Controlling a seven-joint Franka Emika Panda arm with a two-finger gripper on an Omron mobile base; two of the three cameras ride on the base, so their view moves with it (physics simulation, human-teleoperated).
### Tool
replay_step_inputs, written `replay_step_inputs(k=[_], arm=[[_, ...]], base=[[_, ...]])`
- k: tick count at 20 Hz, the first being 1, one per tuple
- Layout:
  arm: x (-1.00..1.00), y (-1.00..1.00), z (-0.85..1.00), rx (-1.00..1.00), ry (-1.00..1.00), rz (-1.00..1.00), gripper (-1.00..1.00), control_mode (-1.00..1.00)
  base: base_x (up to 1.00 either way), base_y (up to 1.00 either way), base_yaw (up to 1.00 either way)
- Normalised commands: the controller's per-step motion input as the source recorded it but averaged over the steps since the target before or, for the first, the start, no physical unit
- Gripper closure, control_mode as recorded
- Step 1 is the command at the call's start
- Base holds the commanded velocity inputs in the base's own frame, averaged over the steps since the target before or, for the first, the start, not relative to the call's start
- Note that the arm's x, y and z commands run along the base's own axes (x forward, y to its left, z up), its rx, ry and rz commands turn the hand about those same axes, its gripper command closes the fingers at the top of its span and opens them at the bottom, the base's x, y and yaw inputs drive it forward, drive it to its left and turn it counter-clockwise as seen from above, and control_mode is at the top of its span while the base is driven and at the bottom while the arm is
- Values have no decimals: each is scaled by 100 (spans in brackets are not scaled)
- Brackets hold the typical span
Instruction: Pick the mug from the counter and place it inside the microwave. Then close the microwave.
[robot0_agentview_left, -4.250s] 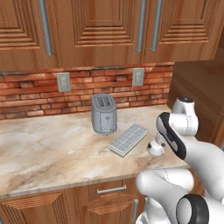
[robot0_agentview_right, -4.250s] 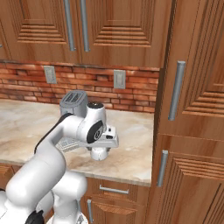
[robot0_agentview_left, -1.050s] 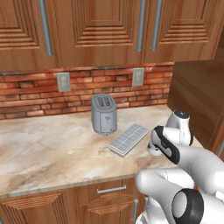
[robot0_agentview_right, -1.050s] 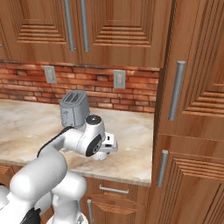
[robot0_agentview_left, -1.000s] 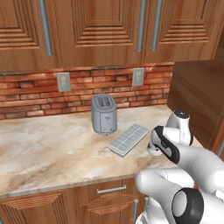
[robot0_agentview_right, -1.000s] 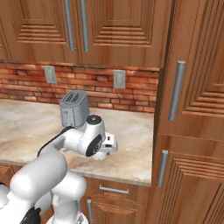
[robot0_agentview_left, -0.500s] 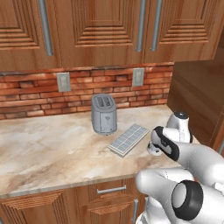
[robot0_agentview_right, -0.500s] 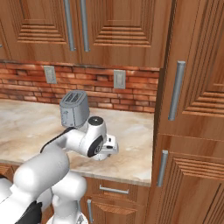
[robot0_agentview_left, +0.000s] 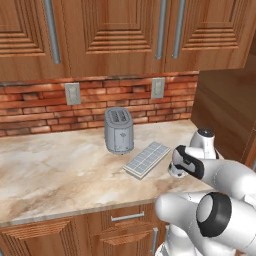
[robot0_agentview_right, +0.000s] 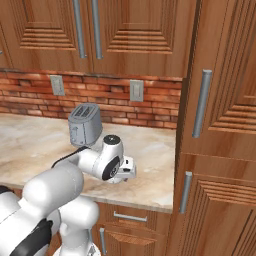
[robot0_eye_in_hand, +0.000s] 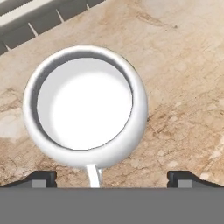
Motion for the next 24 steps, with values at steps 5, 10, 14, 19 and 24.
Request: replay_step_inputs(k=[5, 10, 14, 19, 24], arm=[[0, 10, -3, 0, 0, 0, -100, -100], [0, 16, 0, 0, 0, 2, -100, -100], [0, 5, 0, 0, 0, 1, -100, -100], [0, 0, 0, 0, 0, 0, -100, -100], [0, 0, 0, 0, 0, 0, -100, -100]], base=[[0, 0, 0], [0, 0, 0], [0, 0, 0], [0, 0, 0], [0, 0, 0]])
